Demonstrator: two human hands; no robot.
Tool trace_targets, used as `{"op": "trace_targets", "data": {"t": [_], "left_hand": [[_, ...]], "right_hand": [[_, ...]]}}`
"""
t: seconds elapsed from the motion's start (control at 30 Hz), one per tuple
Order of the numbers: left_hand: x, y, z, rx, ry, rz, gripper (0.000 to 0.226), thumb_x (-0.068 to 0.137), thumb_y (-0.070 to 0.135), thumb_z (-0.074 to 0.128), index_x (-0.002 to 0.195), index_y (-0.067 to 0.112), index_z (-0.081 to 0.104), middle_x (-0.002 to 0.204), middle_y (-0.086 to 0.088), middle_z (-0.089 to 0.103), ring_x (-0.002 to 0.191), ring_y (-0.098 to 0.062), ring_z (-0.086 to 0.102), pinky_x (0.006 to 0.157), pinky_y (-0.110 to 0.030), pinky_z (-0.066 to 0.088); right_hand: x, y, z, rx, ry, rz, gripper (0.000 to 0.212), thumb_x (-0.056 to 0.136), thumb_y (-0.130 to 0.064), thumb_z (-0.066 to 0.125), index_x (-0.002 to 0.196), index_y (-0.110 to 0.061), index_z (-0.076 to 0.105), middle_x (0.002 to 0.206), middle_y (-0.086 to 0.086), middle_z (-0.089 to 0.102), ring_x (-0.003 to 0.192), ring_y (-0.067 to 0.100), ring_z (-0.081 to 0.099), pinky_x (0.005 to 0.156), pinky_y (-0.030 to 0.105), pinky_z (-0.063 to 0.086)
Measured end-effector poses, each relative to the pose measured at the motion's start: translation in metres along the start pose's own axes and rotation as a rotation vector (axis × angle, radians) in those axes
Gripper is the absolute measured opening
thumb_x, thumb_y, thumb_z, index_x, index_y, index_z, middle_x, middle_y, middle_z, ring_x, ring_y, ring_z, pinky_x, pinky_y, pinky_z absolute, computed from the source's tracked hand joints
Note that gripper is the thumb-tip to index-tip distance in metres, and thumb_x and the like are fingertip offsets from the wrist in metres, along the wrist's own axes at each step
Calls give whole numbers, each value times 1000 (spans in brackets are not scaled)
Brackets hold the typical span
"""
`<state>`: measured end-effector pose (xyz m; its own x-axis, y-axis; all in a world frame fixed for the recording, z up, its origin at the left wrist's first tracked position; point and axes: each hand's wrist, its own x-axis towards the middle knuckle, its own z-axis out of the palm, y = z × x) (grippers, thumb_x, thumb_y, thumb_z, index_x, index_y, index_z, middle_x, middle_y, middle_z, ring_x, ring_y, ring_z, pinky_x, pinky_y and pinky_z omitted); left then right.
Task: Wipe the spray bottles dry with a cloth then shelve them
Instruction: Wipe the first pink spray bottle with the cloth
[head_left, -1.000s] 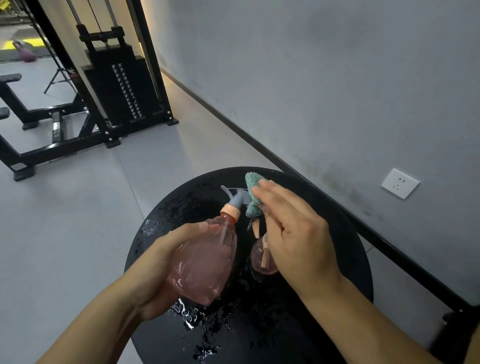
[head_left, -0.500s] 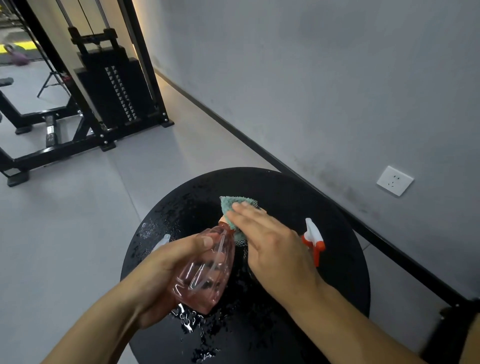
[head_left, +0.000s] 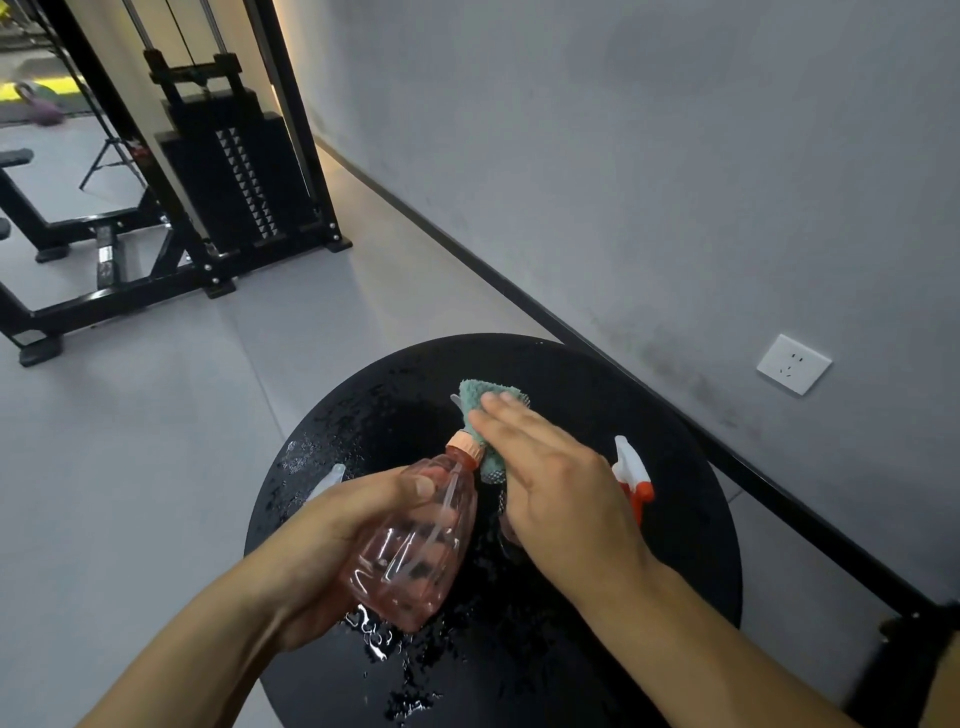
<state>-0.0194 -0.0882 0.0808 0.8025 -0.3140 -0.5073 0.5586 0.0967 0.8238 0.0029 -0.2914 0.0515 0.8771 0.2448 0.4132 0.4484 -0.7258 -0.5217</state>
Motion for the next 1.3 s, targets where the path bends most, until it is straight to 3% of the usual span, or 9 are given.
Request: {"op": "trace_targets", "data": {"t": [0.13,0.27,0.43,0.57,0.63,0.8,0.93,1.1,1.3], "left_hand": [[0,-1,0,7,-6,-2,58,64,42,84,119,21,80,111,-18,73,91,-32,69,84,-51,57],[1,0,0,-7,8,2,55,60,39,84,113,23,83,104,-15,76,81,-28,72,72,-41,62],[0,0,3,1,24,-1,45,74,37,76,115,22,82,111,-15,75,88,-30,70,74,-42,59],[-1,4,-2,-49,40,26,41,68,33,80,106,18,84,100,-17,74,75,-27,72,64,-37,61],[-2,4,-2,-59,36,27,47,62,35,83,105,17,84,99,-18,75,75,-28,73,65,-38,63],[0,3,1,-45,46,26,38,74,34,72,106,17,84,99,-16,75,75,-26,73,63,-35,61],[0,3,-3,-59,59,33,39,73,35,73,107,20,84,106,-16,76,76,-27,74,63,-39,62],[0,3,-2,-74,69,47,39,73,34,73,106,18,84,103,-16,75,77,-27,73,65,-38,63],[1,3,-8,-94,101,63,42,73,37,74,109,17,83,106,-19,75,79,-30,74,66,-42,63]], "right_hand": [[-1,0,0,3,-41,-48,54,93,4,59,142,-18,55,147,-6,52,140,2,39,115,23,34],[2,6,-4,5,0,19,56,93,4,59,143,-20,54,147,-8,51,140,0,38,115,11,24],[-3,-5,2,34,-35,-51,51,93,3,59,140,-17,57,145,-5,55,139,3,42,115,24,35],[5,9,-8,13,8,80,54,95,1,57,143,-24,53,148,-11,50,139,-1,39,116,20,31],[4,9,-10,16,31,114,53,96,-1,57,143,-24,54,148,-12,50,139,-2,39,116,20,31],[0,-3,-3,37,-36,15,53,95,4,55,142,-20,56,147,-9,52,138,-2,41,116,20,32],[5,6,-9,38,7,118,51,97,-2,56,143,-23,54,148,-11,51,139,-1,40,116,25,36],[-1,-3,-4,27,-47,79,51,97,0,53,143,-22,54,148,-12,50,139,-5,37,115,12,25],[-3,-7,3,24,-52,57,53,92,5,59,139,-21,59,144,-10,54,137,-2,42,115,18,31]]}}
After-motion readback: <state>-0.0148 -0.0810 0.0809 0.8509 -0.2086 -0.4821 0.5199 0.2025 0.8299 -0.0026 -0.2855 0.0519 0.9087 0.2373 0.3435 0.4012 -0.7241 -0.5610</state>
